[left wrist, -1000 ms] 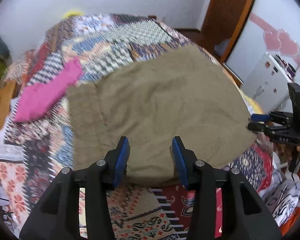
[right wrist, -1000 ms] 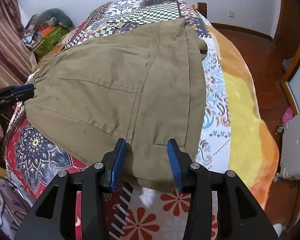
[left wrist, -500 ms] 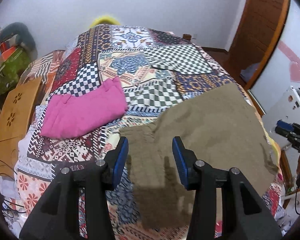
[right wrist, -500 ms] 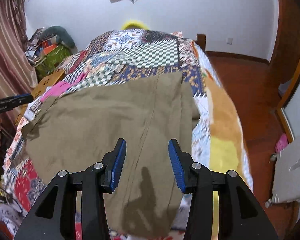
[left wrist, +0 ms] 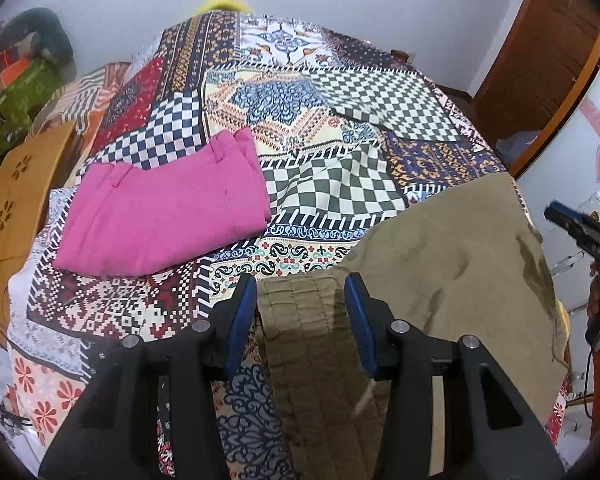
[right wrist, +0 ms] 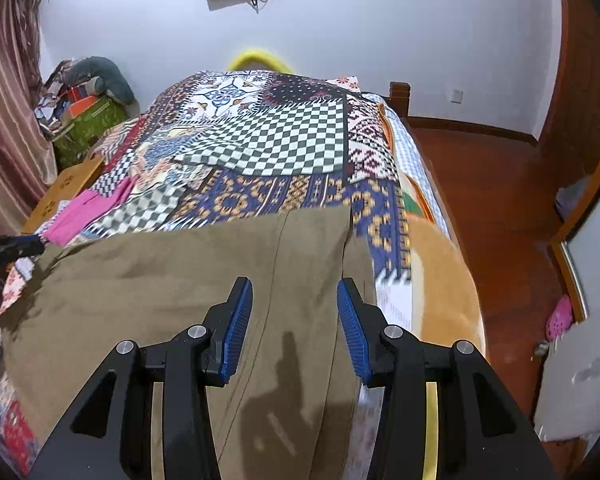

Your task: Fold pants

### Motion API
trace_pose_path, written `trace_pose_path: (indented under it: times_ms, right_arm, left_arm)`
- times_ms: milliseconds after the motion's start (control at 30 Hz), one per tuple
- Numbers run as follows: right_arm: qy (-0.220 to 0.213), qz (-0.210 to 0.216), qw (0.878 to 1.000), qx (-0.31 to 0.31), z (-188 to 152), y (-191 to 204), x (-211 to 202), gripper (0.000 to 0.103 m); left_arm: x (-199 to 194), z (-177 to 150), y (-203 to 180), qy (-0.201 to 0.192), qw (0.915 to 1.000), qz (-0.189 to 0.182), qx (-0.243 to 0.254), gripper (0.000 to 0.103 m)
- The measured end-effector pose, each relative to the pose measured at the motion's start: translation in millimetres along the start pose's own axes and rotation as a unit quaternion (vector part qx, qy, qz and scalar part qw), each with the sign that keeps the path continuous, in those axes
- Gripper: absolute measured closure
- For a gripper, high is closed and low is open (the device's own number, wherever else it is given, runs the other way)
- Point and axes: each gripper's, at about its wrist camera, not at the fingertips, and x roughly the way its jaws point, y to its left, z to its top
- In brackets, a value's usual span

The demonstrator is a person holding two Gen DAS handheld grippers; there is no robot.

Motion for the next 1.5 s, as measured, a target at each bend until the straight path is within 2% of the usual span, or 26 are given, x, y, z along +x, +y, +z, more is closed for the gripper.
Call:
trace_pose_path:
  times_ms: [167, 400, 467, 600, 800, 900, 1033, 1100, 1167, 1400, 1500]
  right_arm:
    - [0.007, -0.005, 1.0, -0.003, 16, -6, 30, 0.063]
    - [0.032, -0.012, 0.999, -0.003, 21, -13, 62, 0.063]
    - [0.041, -0.013, 0.999, -0.004, 20, -15, 68, 0.063]
    - [0.056, -0.01, 0.998, -0.008, 18, -18, 76, 0.063]
    - [0.061, -0.023, 0.998, -0.002, 23, -22, 83, 0.063]
    - [0.065, -0.024, 0.998, 0.003, 29, -25, 89, 0.054]
    - [0.066, -0.013, 0.998, 0.001, 32, -24, 94, 0.053]
    - [0.062, -0.001, 0.998, -0.001, 31, -22, 94, 0.066]
    - [0.06, -0.004, 0.998, -0.006, 30, -20, 95, 0.093]
    - [0.03, -0.04, 0.997, -0.055, 26, -10, 89, 0.097]
    - [0.031, -0.045, 0.997, -0.05, 27, -16, 90, 0.098]
  left_arm:
    - [15, 3, 0, 0.013, 0.9999, -0.001, 0.0, 0.05]
    - [21, 0, -1, 0.022, 0.9997, 0.002, 0.007, 0.046]
    - [21, -2, 3, 0.024, 0.9997, -0.002, -0.004, 0.046]
    - [26, -6, 14, 0.045, 0.9976, -0.031, -0.043, 0.046]
    - [29, -7, 12, 0.047, 0.9975, -0.032, -0.042, 0.046]
    - [37, -9, 9, 0.057, 0.9975, -0.027, -0.032, 0.046]
    - [39, -9, 11, 0.05, 0.9977, -0.03, -0.034, 0.045]
    - [38, -9, 11, 0.042, 0.9981, -0.027, -0.035, 0.045]
    - [37, -10, 9, 0.033, 0.999, -0.017, -0.027, 0.049]
    - [30, -14, -1, 0.006, 0.9996, 0.027, 0.001, 0.052]
    - [31, -15, 5, 0.007, 0.9997, 0.019, -0.015, 0.052]
